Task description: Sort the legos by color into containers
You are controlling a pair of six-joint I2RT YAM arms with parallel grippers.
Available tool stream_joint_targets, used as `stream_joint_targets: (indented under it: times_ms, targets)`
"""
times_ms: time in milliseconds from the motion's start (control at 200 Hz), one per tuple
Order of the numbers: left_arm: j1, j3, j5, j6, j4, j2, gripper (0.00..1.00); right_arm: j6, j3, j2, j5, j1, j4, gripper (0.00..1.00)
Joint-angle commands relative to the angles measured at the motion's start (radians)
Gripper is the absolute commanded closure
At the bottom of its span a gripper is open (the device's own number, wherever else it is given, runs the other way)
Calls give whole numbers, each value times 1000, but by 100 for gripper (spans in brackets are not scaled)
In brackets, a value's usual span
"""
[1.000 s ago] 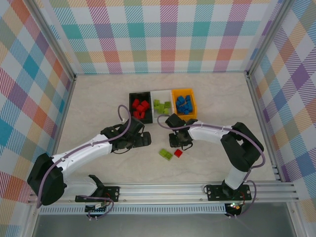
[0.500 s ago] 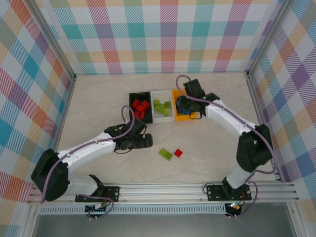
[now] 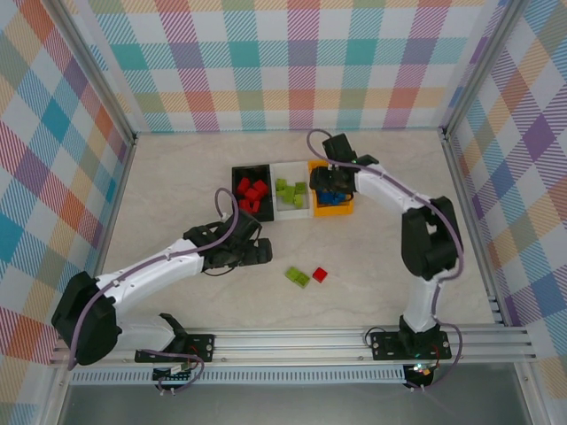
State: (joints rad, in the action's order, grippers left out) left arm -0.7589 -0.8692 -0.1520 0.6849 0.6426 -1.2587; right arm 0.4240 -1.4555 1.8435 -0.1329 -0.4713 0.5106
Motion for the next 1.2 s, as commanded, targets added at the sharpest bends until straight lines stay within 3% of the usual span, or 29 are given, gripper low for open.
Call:
stream_joint_targets:
  times_ms: [0,100,230,370,655,850,1195]
  targets:
    - [-4,-54,-128,7,98,75,0,-49,138,-188,113,-95,-20,30]
    - [10,-86,-208,5,163,135,0,-90,244,-243,197,-187,7,28]
    - [28,-109,-269,-4,214,206,0,-141,307,-199,265,-310,35,28]
    - [45,-114,-277,-19,246,236,0,-179,299,-116,195,-404,44,28]
    - [53,-78,-264,-14,246,234,0,-226,275,-32,89,-481,89,33]
    - [62,-69,-243,-23,231,221,0,-232,292,-12,53,-522,116,40]
    - [68,-65,-226,-23,224,213,0,-218,251,0,23,-524,66,69]
